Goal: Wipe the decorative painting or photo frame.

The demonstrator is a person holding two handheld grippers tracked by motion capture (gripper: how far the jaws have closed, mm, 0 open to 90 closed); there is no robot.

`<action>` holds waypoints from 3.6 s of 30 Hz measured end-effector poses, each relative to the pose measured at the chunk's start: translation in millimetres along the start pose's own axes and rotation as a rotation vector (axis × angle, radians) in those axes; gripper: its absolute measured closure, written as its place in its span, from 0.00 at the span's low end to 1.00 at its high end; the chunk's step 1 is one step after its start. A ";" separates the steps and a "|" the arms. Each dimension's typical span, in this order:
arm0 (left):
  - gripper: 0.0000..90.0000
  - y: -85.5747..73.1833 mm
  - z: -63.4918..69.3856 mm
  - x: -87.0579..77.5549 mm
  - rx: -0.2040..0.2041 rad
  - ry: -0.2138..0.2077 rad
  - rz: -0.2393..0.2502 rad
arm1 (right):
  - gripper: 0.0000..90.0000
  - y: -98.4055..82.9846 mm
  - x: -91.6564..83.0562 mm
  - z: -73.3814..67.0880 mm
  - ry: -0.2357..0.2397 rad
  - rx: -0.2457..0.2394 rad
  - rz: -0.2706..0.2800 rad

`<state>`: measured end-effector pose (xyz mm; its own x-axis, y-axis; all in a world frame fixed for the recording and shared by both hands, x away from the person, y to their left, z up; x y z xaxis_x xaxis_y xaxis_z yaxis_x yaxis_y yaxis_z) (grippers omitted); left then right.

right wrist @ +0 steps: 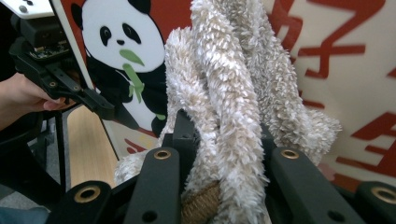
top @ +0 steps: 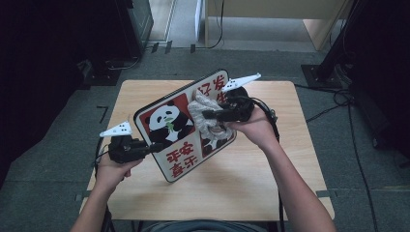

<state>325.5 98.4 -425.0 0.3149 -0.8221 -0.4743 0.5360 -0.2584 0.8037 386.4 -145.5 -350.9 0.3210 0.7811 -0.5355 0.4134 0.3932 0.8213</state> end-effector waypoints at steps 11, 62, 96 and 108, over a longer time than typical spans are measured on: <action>0.87 0.4 -0.3 0.2 0.004 -0.002 -0.004 | 0.81 -22.1 5.3 4.1 0.007 0.018 -0.009; 0.87 0.7 1.4 0.2 0.016 0.004 -0.014 | 0.81 -92.9 31.0 12.9 0.001 0.043 -0.065; 0.86 0.9 1.8 0.3 0.020 -0.015 -0.016 | 0.81 -152.4 53.3 18.3 0.010 0.094 -0.147; 0.85 0.8 2.3 1.0 0.019 -0.015 -0.015 | 0.81 -161.0 57.2 20.7 0.011 0.095 -0.163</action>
<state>324.5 96.2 -424.0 0.2956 -0.8253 -0.4811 0.5253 -0.2802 0.8034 355.9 -174.2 -517.8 0.2342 0.7162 -0.6574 0.5381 0.4677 0.7012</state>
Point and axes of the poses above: each handheld gripper's, and its own axes: x roughly forward along the jaws, y roughly out of its top, z roughly to its right, the point moved 7 cm from there along x, roughly forward along the jaws, and after that the axes turned 3 degrees about -x, right-handed, at the moved point
